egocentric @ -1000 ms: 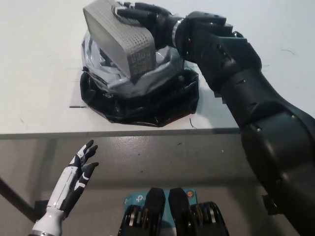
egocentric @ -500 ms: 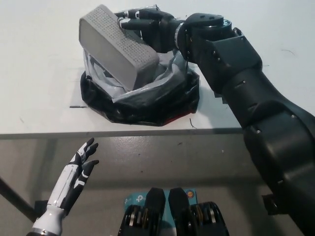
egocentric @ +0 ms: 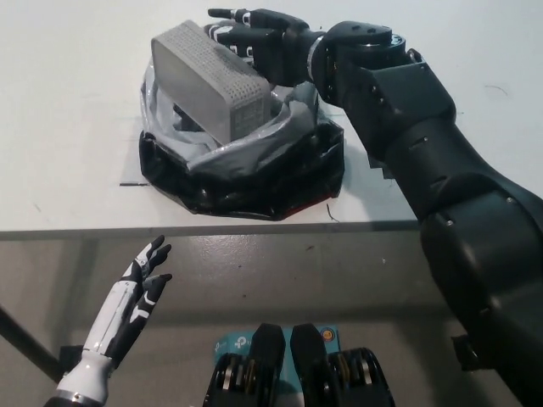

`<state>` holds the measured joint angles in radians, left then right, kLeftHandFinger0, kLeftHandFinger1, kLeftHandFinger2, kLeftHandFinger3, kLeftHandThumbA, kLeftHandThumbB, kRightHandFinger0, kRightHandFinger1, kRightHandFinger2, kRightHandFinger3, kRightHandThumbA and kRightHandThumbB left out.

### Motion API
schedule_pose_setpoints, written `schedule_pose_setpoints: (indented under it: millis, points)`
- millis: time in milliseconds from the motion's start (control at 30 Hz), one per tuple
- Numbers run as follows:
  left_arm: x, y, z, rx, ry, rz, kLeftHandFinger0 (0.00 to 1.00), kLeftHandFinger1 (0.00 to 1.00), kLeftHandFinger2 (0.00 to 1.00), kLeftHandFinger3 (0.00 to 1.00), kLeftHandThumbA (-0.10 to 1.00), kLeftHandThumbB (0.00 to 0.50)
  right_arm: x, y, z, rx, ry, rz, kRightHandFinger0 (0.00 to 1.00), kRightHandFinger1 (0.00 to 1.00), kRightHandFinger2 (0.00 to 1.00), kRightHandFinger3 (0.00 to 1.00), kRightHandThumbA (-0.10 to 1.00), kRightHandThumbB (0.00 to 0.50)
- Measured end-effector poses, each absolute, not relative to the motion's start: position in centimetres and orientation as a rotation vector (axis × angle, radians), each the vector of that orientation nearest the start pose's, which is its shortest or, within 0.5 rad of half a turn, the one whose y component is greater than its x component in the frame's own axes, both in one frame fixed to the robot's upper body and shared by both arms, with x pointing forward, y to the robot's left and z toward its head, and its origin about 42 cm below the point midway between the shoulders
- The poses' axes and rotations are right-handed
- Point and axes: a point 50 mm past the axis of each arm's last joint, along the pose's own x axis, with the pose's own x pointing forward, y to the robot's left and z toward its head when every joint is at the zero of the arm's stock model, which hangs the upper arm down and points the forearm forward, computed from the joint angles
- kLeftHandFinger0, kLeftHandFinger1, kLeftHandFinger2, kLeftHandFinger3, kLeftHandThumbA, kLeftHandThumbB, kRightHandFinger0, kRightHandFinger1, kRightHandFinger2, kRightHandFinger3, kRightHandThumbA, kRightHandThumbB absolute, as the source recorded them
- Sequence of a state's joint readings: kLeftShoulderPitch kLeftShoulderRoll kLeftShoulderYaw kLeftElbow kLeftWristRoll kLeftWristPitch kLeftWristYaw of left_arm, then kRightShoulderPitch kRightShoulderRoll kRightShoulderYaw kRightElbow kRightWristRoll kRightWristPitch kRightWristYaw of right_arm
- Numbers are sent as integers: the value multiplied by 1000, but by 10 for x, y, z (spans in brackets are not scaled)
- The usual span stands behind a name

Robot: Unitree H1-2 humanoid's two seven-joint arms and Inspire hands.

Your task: Use the right hand to pick up a small rectangular container and put it into a plastic bag and lift the bag

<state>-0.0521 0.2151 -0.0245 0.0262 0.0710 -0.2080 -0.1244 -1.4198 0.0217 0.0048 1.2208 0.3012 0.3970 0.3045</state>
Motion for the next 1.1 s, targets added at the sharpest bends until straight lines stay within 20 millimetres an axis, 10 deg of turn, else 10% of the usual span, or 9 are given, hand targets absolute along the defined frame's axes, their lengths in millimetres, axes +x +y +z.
schedule_pose_setpoints:
  millis: [533, 1100]
  points:
    - [299, 263, 121, 305, -213, -182, 888, 974, 965, 1000, 939, 136, 572, -25, 381, -133, 115, 628, 1000, 1000, 1000, 1000, 873, 462]
    - [300, 263, 118, 306, -205, -185, 896, 950, 941, 1000, 958, 119, 568, -24, 418, -668, -271, 412, 1000, 1000, 1000, 1000, 893, 385]
